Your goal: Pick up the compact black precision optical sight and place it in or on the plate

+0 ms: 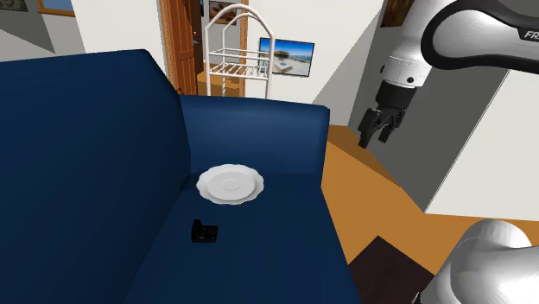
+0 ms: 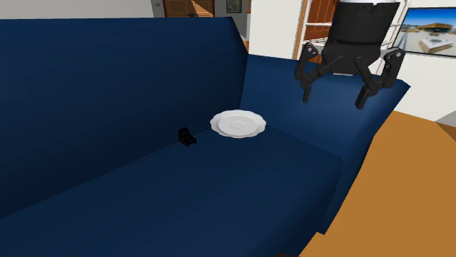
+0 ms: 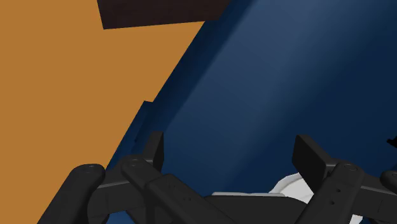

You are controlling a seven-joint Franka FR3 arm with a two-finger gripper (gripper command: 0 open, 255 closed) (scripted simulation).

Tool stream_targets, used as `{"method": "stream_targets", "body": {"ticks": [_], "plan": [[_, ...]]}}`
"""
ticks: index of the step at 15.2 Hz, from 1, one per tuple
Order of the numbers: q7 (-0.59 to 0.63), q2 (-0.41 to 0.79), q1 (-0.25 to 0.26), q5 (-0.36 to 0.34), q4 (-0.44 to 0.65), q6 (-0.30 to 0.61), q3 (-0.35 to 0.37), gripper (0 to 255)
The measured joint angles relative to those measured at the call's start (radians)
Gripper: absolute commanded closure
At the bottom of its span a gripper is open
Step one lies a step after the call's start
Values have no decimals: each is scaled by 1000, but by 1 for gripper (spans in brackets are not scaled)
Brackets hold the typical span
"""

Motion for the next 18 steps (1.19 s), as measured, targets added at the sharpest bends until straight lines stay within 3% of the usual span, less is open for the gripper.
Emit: {"method": "stream_targets", "body": {"ticks": [3, 11, 18], "plan": [[37, 12, 4, 18, -14, 22, 27, 0], [262, 109, 27, 118, -68, 157, 189, 0], [470, 285, 36, 174, -9, 266, 337, 0]]}}
